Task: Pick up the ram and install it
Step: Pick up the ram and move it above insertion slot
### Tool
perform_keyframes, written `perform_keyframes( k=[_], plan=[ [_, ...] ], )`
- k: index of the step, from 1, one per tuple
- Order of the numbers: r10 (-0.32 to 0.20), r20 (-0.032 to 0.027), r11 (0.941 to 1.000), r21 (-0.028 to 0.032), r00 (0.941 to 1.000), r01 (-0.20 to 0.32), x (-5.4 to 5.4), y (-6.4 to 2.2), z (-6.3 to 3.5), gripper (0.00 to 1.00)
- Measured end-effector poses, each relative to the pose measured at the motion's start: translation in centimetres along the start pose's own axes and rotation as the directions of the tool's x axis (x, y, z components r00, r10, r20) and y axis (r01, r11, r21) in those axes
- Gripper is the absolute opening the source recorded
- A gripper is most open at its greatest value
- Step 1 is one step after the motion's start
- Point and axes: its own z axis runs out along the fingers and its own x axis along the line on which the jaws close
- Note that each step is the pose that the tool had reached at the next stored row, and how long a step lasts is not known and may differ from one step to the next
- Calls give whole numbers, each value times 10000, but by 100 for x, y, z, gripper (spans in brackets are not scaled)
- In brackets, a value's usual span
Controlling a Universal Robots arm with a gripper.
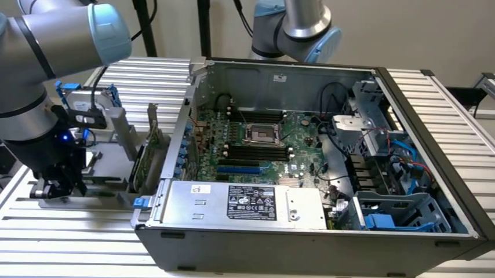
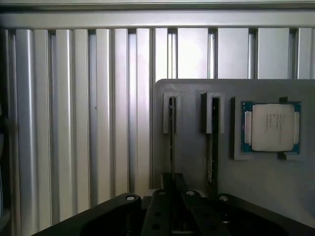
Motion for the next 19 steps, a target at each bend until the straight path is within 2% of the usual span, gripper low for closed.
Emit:
perform_keyframes(
  k=[12,16,19],
  plan=[
    [-2,-1,10000,-16,10000,2,9,-19,-545,14],
    [-2,2,10000,-15,10000,2,11,-76,-726,14],
    [-1,16,10000,-15,10000,1,11,-150,-840,14]
  ],
)
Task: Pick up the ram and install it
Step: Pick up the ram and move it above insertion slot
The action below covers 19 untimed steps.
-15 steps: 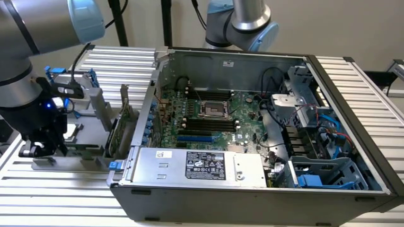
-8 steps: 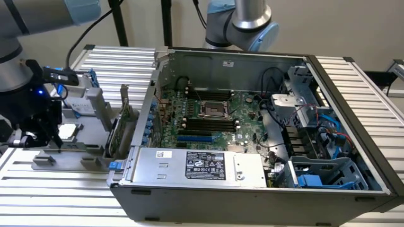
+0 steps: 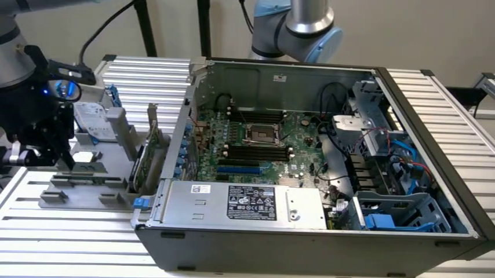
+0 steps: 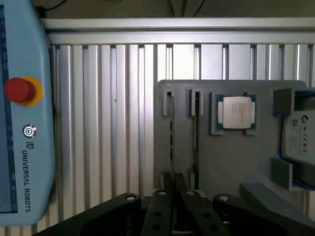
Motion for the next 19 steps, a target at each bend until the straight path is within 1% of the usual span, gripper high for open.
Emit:
perform_keyframes(
  k=[9,19],
  plan=[
    [-3,105,10000,-2,9999,3,0,-346,-295,14],
    [-6,197,10000,-5,9998,6,-1,-785,-650,14]
  ],
)
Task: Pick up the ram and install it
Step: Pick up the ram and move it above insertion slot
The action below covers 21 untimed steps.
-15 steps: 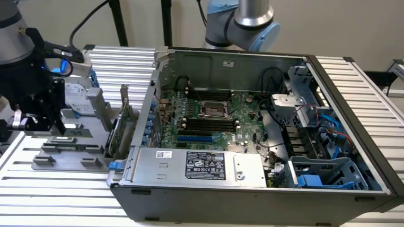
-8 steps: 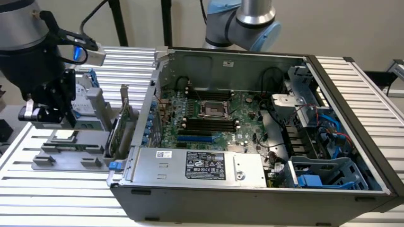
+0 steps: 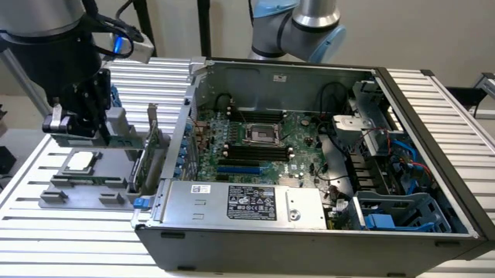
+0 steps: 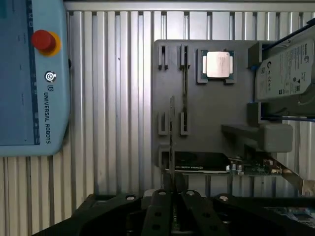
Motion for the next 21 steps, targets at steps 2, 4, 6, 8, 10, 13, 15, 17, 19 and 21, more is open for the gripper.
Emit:
perform_keyframes(
  k=[2,4,6,8,10,13,15,17,19,21],
  plan=[
    [-1,23,10000,2,10000,1,-2,-90,-67,14],
    [-3,50,10000,1,10000,3,-3,-177,-124,14],
    [-3,80,10000,1,10000,3,-5,-269,-168,14],
    [-5,122,10000,0,9999,5,-6,-360,-177,14],
    [-6,175,10000,0,9998,6,-7,-450,-180,14],
    [-9,245,10000,-1,9997,9,-8,-585,-185,14],
    [-9,269,10000,-1,9996,9,-10,-679,-188,14],
    [-10,284,10000,-2,9996,10,-11,-769,-191,14],
    [-9,297,10000,-2,9996,10,-12,-858,-193,14],
    [-10,307,10000,-2,9995,10,-13,-948,-196,14]
  ],
)
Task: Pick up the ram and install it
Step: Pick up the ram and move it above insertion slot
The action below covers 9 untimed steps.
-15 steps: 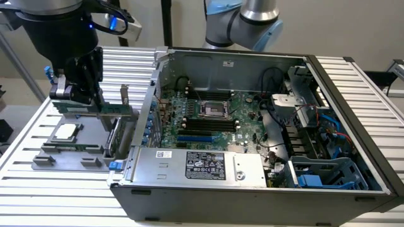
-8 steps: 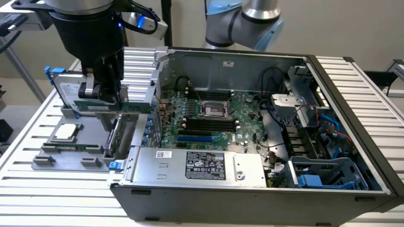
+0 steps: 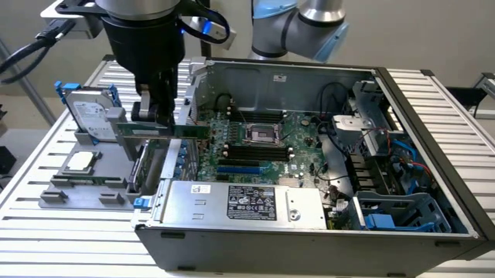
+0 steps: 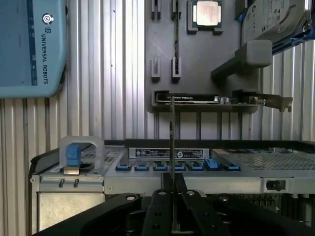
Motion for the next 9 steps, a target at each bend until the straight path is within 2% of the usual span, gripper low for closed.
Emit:
perform_keyframes(
  k=[9],
  plan=[
    [-2,32,10000,-1,10000,2,-5,-410,-13,14]
  ],
)
